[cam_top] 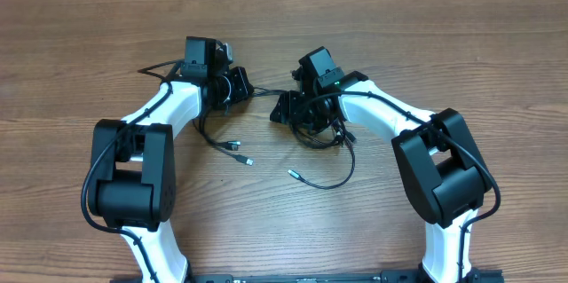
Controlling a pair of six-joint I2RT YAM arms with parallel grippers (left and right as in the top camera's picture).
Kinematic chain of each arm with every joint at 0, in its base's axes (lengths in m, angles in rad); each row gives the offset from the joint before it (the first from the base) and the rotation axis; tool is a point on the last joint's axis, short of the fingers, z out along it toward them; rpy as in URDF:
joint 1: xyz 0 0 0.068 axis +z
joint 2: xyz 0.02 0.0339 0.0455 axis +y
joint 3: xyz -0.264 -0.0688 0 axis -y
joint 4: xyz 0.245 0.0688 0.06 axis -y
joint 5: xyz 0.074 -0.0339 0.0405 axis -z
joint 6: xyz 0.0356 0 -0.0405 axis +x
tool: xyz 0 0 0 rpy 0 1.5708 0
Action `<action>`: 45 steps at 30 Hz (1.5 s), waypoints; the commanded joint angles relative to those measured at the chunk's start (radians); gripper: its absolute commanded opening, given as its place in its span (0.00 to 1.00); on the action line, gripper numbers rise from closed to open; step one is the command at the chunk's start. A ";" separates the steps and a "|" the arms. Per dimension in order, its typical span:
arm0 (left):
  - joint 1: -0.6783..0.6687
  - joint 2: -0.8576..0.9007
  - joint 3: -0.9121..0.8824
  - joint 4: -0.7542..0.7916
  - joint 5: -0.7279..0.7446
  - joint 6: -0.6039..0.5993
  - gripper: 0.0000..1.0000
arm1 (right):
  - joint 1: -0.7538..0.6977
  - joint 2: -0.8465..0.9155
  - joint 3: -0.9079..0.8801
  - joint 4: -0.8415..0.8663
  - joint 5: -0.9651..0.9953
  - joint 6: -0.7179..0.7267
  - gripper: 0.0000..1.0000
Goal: Untangle cables
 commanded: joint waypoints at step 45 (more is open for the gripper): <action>0.019 0.177 0.001 0.095 0.034 -0.092 0.04 | -0.146 0.006 0.020 0.197 -0.645 -0.009 0.04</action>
